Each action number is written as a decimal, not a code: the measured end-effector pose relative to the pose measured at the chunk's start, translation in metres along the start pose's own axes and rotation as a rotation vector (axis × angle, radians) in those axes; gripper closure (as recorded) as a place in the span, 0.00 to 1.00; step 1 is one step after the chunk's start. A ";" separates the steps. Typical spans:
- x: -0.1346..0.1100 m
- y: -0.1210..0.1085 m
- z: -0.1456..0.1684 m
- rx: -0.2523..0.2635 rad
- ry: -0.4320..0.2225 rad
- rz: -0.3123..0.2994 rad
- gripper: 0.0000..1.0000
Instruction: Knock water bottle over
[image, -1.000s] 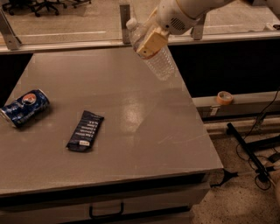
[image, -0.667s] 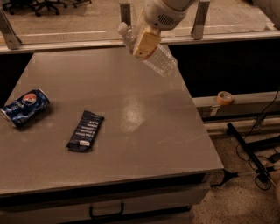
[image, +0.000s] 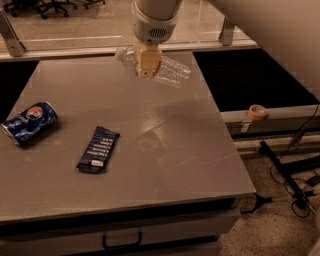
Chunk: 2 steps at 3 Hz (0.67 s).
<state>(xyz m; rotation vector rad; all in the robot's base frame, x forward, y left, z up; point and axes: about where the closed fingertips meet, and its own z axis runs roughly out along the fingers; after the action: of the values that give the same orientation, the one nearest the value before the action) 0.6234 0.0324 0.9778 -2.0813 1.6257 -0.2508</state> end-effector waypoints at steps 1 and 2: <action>-0.003 0.001 0.003 -0.009 0.003 -0.009 1.00; -0.009 0.004 0.010 -0.040 -0.015 -0.027 1.00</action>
Offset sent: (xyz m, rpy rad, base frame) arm -0.0026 0.0187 -0.0187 -0.0104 0.0742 0.0753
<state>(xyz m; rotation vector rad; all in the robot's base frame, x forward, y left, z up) 0.6218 0.0426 0.9685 -2.1313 1.6075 -0.2131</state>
